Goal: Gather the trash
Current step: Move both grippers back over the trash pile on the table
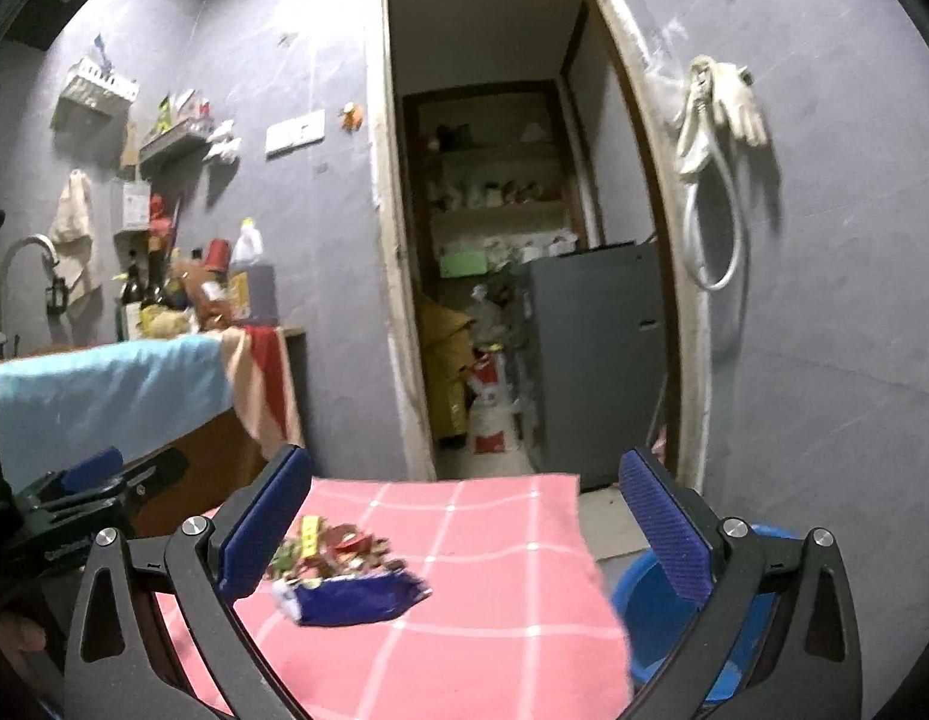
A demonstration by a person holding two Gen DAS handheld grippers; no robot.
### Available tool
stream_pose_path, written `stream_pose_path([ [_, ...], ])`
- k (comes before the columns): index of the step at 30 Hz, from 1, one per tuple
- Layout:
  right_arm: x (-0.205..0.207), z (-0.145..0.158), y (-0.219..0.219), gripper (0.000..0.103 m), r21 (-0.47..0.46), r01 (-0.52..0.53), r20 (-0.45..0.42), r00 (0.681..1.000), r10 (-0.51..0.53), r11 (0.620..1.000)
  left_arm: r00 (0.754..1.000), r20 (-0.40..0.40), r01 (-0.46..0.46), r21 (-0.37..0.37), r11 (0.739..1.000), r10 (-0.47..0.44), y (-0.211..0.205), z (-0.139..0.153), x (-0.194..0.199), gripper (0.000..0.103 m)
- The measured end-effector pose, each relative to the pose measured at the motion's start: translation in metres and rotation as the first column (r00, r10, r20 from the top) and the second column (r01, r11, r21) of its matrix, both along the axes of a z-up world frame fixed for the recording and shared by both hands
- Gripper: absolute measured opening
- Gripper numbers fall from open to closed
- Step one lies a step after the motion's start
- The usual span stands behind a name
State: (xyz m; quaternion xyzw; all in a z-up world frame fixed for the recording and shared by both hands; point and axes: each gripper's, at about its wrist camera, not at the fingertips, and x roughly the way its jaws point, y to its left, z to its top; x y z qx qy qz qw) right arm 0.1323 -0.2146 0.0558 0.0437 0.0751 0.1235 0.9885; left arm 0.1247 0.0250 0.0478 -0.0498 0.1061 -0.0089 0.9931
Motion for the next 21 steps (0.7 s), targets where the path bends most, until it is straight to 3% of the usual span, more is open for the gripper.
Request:
stream_pose_path([
  [13,0.034,-0.045,0.055,0.103,-0.039,-0.127,-0.198,0.973,0.117,0.991,0.988,-0.125,-0.094,-0.016,0.995,0.091,0.055,-0.039,0.017,0.098],
  [21,0.071,-0.074,0.082,0.103,-0.013,-0.163,-0.381,0.913,0.146,0.987,0.965,-0.223,-0.138,0.018,0.99,0.138,0.071,-0.062,0.038,0.098],
])
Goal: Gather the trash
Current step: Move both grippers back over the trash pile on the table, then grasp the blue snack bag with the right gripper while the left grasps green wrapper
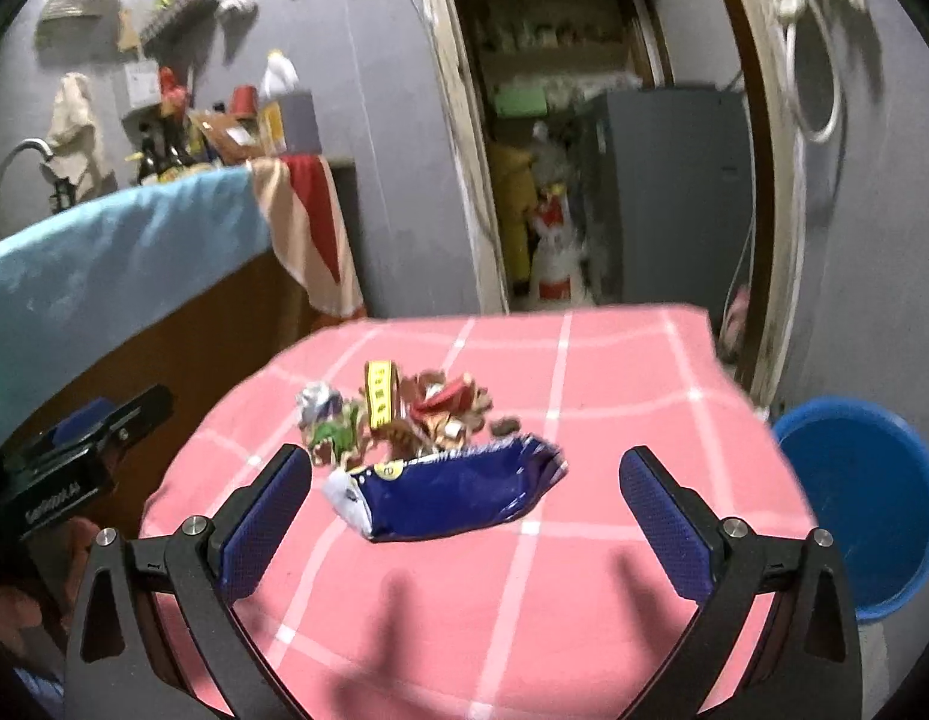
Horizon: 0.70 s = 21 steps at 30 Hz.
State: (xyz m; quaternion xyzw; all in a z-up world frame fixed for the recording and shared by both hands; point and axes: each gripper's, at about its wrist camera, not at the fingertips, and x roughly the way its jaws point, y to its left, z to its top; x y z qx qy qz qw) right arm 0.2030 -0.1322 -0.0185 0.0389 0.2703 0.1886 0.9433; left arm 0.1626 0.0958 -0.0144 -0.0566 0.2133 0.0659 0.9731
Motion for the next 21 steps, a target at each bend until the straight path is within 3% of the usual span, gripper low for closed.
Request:
stream_pose_path([
  [8,0.025,-0.025,0.034,0.103,-0.053,-0.03,-0.137,0.99,0.023,0.998,0.998,-0.042,-0.046,-0.026,0.999,0.044,0.02,-0.013,0.006,0.098],
  [15,0.046,-0.042,0.059,0.103,-0.177,-0.009,-0.228,0.973,-0.032,0.984,0.996,-0.07,-0.064,-0.069,0.996,0.059,0.032,-0.018,0.011,0.098],
  [21,0.054,-0.052,0.042,0.103,-0.223,0.037,-0.267,0.959,-0.098,0.974,0.996,-0.086,-0.04,-0.078,0.996,0.034,0.029,-0.019,0.016,0.098],
])
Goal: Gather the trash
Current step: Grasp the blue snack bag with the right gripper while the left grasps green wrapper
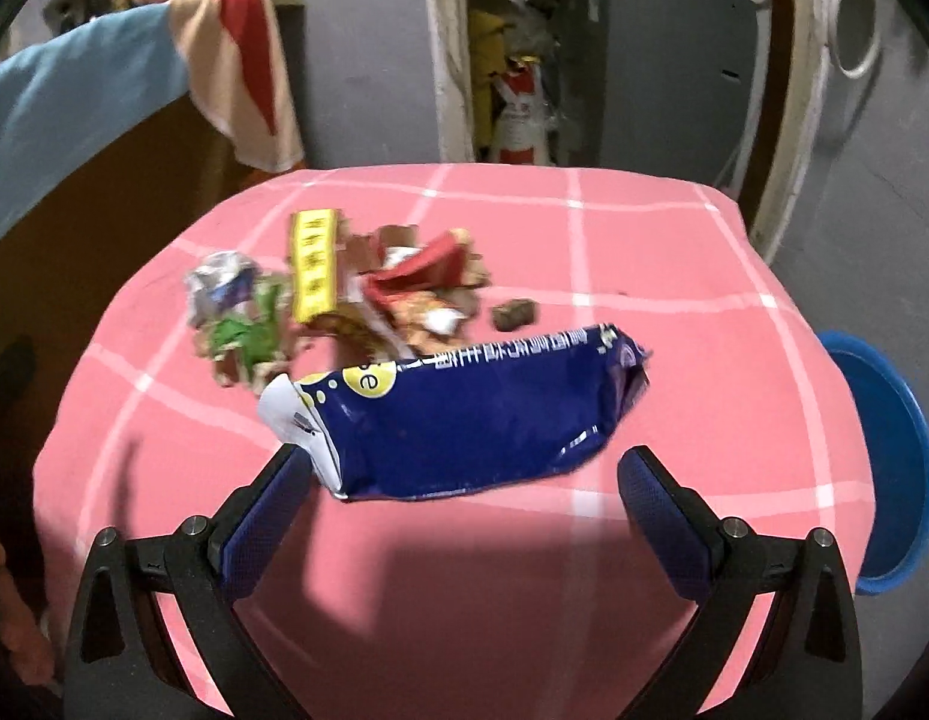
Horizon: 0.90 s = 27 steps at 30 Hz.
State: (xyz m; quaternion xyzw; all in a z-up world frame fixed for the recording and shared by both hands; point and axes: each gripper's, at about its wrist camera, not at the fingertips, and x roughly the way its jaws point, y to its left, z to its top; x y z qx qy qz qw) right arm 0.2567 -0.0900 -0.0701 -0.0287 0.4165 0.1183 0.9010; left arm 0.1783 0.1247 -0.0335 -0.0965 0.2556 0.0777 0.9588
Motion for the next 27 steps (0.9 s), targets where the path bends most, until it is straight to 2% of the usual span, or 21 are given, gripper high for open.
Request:
stream_pose_path([
  [9,0.013,0.002,-0.057,0.103,0.001,0.106,-0.007,0.994,-0.106,0.994,0.995,-0.061,0.072,-0.015,0.997,-0.073,-0.018,-0.007,0.016,0.098],
  [12,0.012,0.004,-0.07,0.103,0.014,0.102,-0.001,0.995,-0.102,0.995,0.99,-0.087,0.106,-0.021,0.994,-0.107,-0.025,-0.01,0.022,0.097],
  [17,0.006,0.011,-0.082,0.103,0.1,0.061,0.018,0.998,-0.063,0.993,0.979,-0.13,0.152,-0.038,0.988,-0.155,-0.036,-0.015,0.036,0.097],
  [22,0.012,0.014,-0.076,0.103,0.159,0.019,0.027,0.999,-0.024,0.987,0.968,-0.165,0.183,-0.059,0.981,-0.191,-0.044,-0.019,0.053,0.086],
  [24,0.019,0.013,-0.074,0.103,0.179,0.021,0.017,1.0,-0.024,0.984,0.963,-0.182,0.19,-0.072,0.979,-0.2,-0.045,-0.021,0.059,0.077],
  [27,0.031,0.013,-0.076,0.103,0.235,0.043,-0.01,0.999,-0.042,0.971,0.952,-0.212,0.2,-0.112,0.973,-0.22,-0.045,-0.025,0.069,0.071],
])
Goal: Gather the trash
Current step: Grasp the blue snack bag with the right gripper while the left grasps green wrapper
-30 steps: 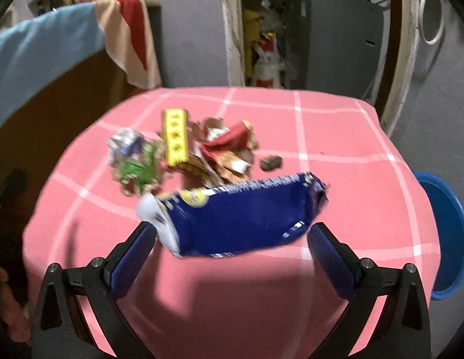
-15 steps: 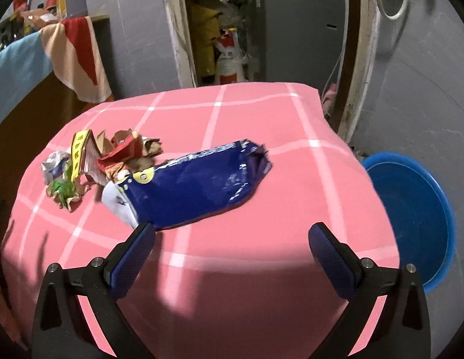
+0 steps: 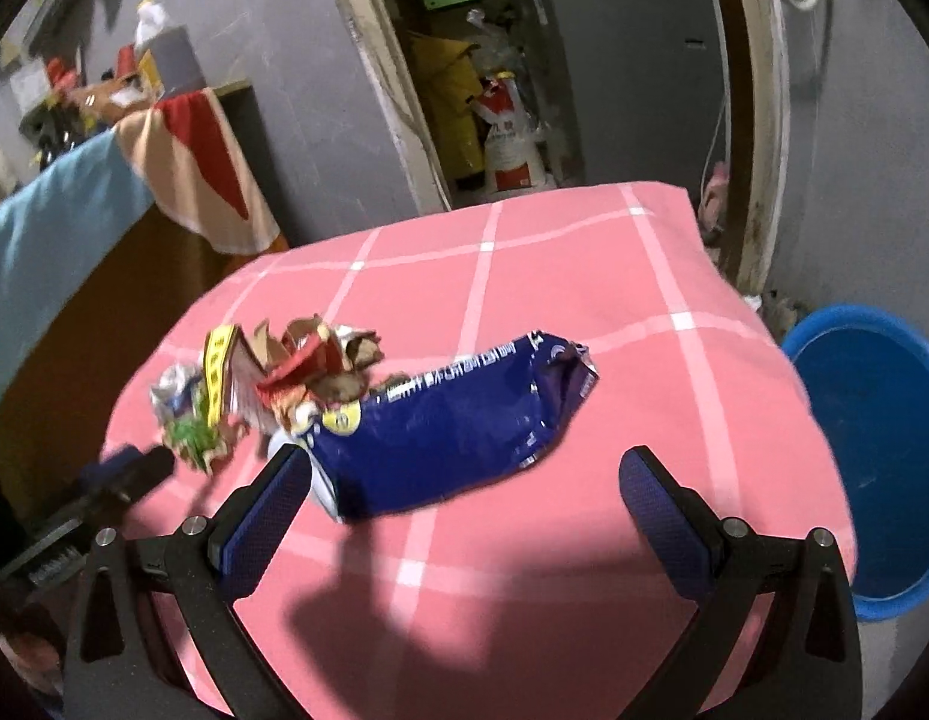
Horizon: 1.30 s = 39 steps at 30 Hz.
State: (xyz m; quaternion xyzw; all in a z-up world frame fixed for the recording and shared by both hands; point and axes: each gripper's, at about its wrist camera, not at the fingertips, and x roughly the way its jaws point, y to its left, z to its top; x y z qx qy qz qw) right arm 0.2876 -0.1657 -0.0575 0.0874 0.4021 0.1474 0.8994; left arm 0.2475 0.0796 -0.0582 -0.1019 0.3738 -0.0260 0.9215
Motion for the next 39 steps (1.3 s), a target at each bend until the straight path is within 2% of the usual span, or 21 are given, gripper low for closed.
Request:
stream_pose_path([
  [6,0.022,-0.002,-0.004,0.103,0.081,0.076,-0.03,0.997,-0.073,0.994,0.999,-0.033,0.009,-0.049,0.999,-0.011,-0.001,-0.002,0.015,0.06],
  [10,0.033,-0.003,0.003,0.103,0.038,0.095,-0.034,0.995,-0.094,0.995,0.999,-0.043,0.005,-0.051,0.999,-0.007,-0.003,-0.002,0.021,0.051],
  [12,0.035,-0.004,0.009,0.103,-0.005,0.096,-0.033,0.995,-0.096,0.995,0.999,-0.047,0.001,-0.052,0.999,-0.004,-0.003,-0.002,0.021,0.043],
  [14,0.033,-0.004,0.013,0.097,-0.039,0.083,-0.024,0.996,-0.084,0.996,0.999,-0.05,0.005,-0.059,0.998,-0.008,-0.002,-0.003,0.022,0.036],
  [15,0.032,-0.005,0.014,0.093,-0.039,0.073,-0.022,0.997,-0.074,0.997,0.999,-0.053,0.007,-0.063,0.998,-0.01,-0.002,-0.003,0.022,0.035],
  [24,0.024,-0.005,0.014,0.085,-0.033,0.024,-0.026,0.999,-0.025,0.999,0.998,-0.054,0.015,-0.071,0.997,-0.019,-0.009,-0.004,0.012,0.022],
  [27,0.023,-0.006,0.014,0.078,-0.007,0.006,-0.036,0.999,-0.006,1.0,0.998,-0.053,0.012,-0.072,0.997,-0.016,-0.011,-0.004,0.008,0.021],
  [31,0.019,-0.007,0.015,0.054,0.015,-0.019,-0.048,0.999,0.02,1.0,0.999,-0.054,0.003,-0.078,0.997,-0.008,-0.012,-0.003,0.002,0.019],
  [34,0.014,-0.007,0.015,0.045,0.023,-0.039,-0.051,0.998,0.041,0.999,0.999,-0.053,-0.002,-0.079,0.997,-0.002,-0.013,-0.003,-0.003,0.018],
  [39,-0.003,-0.005,0.011,0.037,0.064,-0.078,-0.051,0.995,0.081,0.995,0.999,-0.048,-0.001,-0.076,0.997,-0.003,-0.015,-0.002,-0.011,0.015],
])
